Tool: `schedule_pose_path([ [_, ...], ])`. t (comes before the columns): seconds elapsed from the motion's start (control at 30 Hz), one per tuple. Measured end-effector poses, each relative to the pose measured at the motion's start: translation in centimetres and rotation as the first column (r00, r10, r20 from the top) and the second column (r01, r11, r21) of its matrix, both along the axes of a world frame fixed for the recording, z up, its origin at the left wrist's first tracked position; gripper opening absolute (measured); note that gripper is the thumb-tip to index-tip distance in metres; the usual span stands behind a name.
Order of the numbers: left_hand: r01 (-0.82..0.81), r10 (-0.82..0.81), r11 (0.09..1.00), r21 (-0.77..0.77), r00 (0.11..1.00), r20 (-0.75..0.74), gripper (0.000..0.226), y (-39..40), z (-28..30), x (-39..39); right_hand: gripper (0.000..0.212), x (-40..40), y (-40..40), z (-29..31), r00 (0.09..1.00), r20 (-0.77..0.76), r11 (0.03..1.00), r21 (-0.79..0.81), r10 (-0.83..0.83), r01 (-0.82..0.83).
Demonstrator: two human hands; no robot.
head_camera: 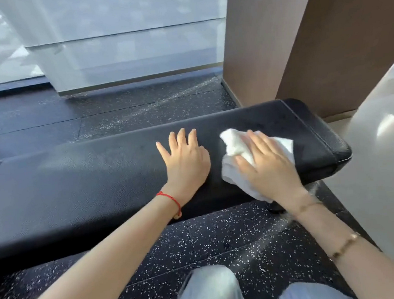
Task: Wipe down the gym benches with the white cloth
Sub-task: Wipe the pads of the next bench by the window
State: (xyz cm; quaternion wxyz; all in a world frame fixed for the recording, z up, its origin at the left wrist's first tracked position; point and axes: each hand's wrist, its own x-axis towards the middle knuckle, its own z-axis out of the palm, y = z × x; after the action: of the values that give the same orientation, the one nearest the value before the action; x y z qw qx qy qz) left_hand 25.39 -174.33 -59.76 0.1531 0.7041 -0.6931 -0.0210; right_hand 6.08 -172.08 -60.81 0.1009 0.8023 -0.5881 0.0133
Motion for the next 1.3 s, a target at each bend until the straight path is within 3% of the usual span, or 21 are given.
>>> schedule_pose_path([
  [0.07, 0.019, -0.018, 1.0, 0.024, 1.0, -0.013, 0.054, -0.5, 0.0, -1.6, 0.044, -2.8, 0.1, 0.5, 1.0, -0.026, 0.999, -0.041, -0.005, 0.004],
  [0.13, 0.006, -0.003, 0.998, 0.064, 0.999, -0.045, 0.055, -0.8, -0.2, -3.1, 0.044, -5.4, -1.1, 0.8, 0.984, 0.137, 0.994, 0.003, -0.112, 0.112],
  [0.2, -0.028, 0.03, 0.997, 0.07, 0.999, -0.024, 0.057, -0.8, -0.7, -4.3, 0.063, -6.8, -4.2, 1.0, 0.9, 0.317, 0.954, 0.117, -0.299, 0.276],
  [0.3, -0.076, 0.076, 0.996, 0.043, 0.997, 0.017, 0.058, -1.0, -1.4, -5.1, 0.075, -7.9, -10.5, 0.7, 0.885, 0.32, 0.938, 0.181, -0.339, 0.294],
  [0.4, -0.095, 0.095, 0.995, 0.009, 0.995, 0.023, 0.057, -1.4, -1.8, -5.0, 0.077, -7.0, -14.9, 0.9, 0.931, 0.271, 0.955, 0.235, -0.244, 0.182],
  [0.5, -0.108, 0.108, 0.994, -0.003, 0.994, -0.004, 0.052, -1.6, -1.8, -4.9, 0.08, -6.0, -14.8, 1.0, 0.964, 0.264, 0.971, 0.235, -0.028, -0.036],
  [0.6, -0.123, 0.122, 0.992, -0.018, 0.992, -0.028, 0.049, -1.5, -1.7, -5.0, 0.076, -8.0, -10.8, 1.0, 0.922, 0.31, 0.938, 0.179, 0.234, -0.298],
  [0.67, -0.131, 0.129, 0.991, -0.038, 0.991, -0.046, 0.048, -1.5, -1.6, -5.0, 0.078, -10.9, -7.4, 0.6, 0.889, 0.318, 0.91, 0.145, 0.33, -0.389],
  [0.83, -0.159, 0.154, 0.984, -0.078, 0.986, -0.07, 0.045, -1.3, -1.5, -5.3, 0.088, -16.6, -3.5, -0.7, 0.877, 0.185, 0.893, -0.002, 0.443, -0.45],
  [1.03, -0.179, 0.178, 0.979, -0.093, 0.984, -0.013, 0.045, -1.0, -1.3, -5.7, 0.09, -11.7, -2.4, -2.2, 0.803, 0.045, 0.797, -0.174, 0.594, -0.579],
  [1.13, -0.184, 0.182, 0.978, -0.096, 0.983, -0.032, 0.046, -0.9, -1.4, -5.5, 0.081, -9.8, -1.6, -2.8, 0.799, 0.097, 0.784, -0.293, 0.593, -0.547],
  [1.3, -0.175, 0.169, 0.979, -0.105, 0.984, -0.061, 0.046, -1.0, -1.5, -5.2, 0.08, -16.1, -1.7, -3.7, 0.804, 0.094, 0.771, -0.366, 0.587, -0.52],
])
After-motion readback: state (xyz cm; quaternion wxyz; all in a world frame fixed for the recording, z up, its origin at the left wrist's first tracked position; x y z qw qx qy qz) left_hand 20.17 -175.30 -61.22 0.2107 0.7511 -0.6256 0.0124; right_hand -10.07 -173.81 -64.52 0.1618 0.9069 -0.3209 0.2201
